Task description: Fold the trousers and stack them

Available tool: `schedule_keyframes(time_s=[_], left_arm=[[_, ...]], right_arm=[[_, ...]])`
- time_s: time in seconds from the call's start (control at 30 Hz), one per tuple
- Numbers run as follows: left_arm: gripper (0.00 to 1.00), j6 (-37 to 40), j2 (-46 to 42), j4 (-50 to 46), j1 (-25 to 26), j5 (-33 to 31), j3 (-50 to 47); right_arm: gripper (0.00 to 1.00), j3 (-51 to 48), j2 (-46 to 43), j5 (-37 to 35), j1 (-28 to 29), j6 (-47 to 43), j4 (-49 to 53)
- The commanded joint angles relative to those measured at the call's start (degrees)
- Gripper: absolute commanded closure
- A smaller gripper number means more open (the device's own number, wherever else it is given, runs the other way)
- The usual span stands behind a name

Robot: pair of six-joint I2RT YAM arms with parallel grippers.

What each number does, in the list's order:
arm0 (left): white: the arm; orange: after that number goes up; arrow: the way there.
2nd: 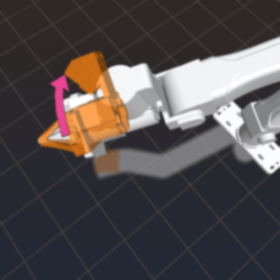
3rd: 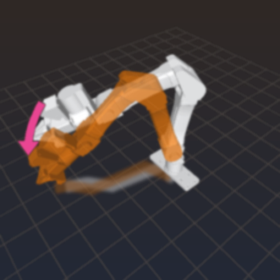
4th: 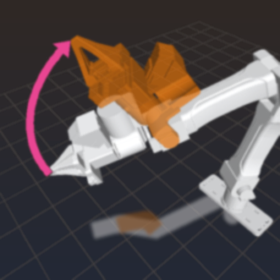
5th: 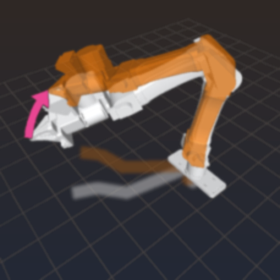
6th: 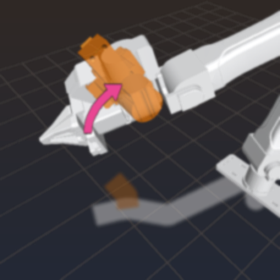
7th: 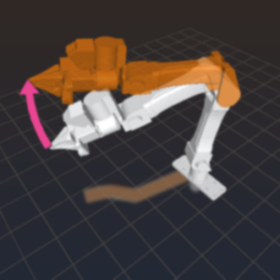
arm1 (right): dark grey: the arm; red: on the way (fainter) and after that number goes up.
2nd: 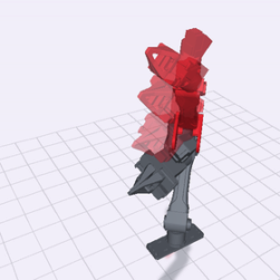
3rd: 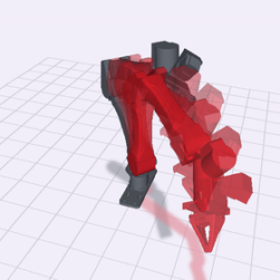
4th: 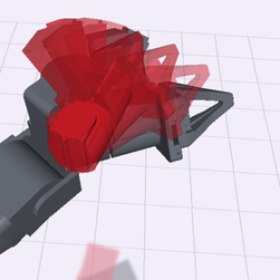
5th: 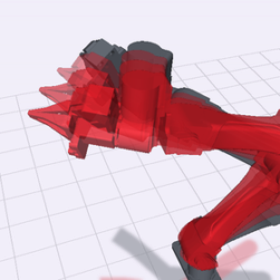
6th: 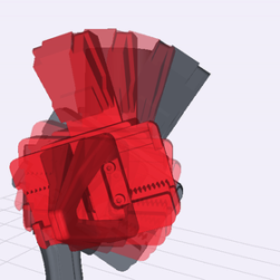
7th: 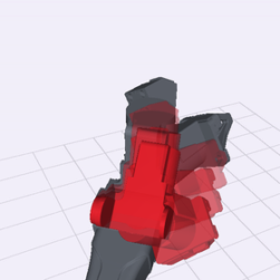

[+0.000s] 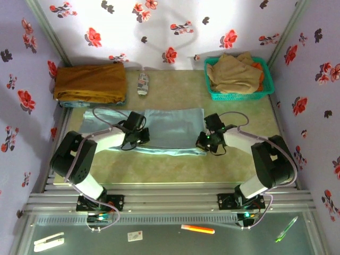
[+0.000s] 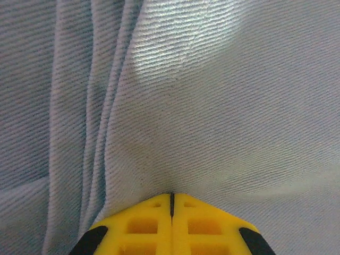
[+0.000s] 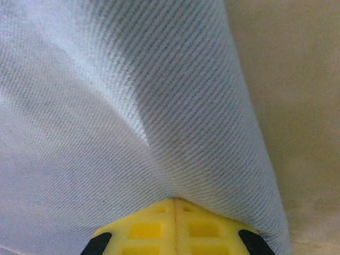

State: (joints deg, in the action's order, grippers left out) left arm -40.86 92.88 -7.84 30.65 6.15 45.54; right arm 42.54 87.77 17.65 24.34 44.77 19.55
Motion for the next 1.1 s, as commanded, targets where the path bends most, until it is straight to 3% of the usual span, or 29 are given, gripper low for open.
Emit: schedule_keyframes(time_s=[0.0,0.13,0.37,0.5,0.53,0.63,0.7,0.73,0.8,0.87,0.93,1.07], left_arm=[[1.0,-1.14,0.51,1.08,0.1,3.69,-3.72],[1.0,-4.24,0.33,5.32,3.69,4.6,-6.18],[1.0,-10.46,3.27,14.91,11.89,7.04,-5.87],[1.0,-9.32,1.13,12.54,13.35,7.43,-3.63],[1.0,-9.15,0.24,11.97,13.16,7.09,-3.62],[0.94,-7.92,-3.61,9.34,12.17,6.94,-3.06],[0.78,-5.67,-7.02,4.27,10.97,6.98,-1.22],[0.71,-4.88,-8.65,2.06,10.05,7.03,-0.5],[0.62,-3.54,-12.97,-2.6,6.58,7.08,0.34],[0.54,-2.62,-17.04,-6.13,1.74,7.35,0.27],[0.52,-2.0,-20.85,-9.39,-3.38,7.51,-0.25],[0.49,-0.03,-27.25,-16.04,-12.14,9.04,-1.16]], right_arm=[[1.0,1.54,0.36,-7.01,-2.8,-3.42,9.04],[1.0,3.88,-1.3,-15.5,-6.58,-3.9,15.33],[1.0,0.59,-3.34,-15.45,-15.56,-1.79,12.63],[1.0,1.57,-6.56,-13.96,-20.07,-4.41,14.67],[0.98,1.98,-7.46,-13.28,-20.2,-5.39,14.65],[0.71,5.7,-7.51,-12.61,-20.29,-8.85,17.82],[0.46,7.68,-6.43,-12.21,-20.3,-12.02,17.95],[0.42,8.3,-5.59,-11.3,-20.3,-13.44,17.39],[0.38,10.07,-1.88,-10.66,-20.29,-15.56,15.2],[0.36,11.34,2.89,-5.66,-20.91,-16.43,11.16],[0.36,13.47,7.68,0.68,-21.53,-16.76,7.66],[0.37,16.48,13.63,4.34,-21.44,-20.14,7.95]])
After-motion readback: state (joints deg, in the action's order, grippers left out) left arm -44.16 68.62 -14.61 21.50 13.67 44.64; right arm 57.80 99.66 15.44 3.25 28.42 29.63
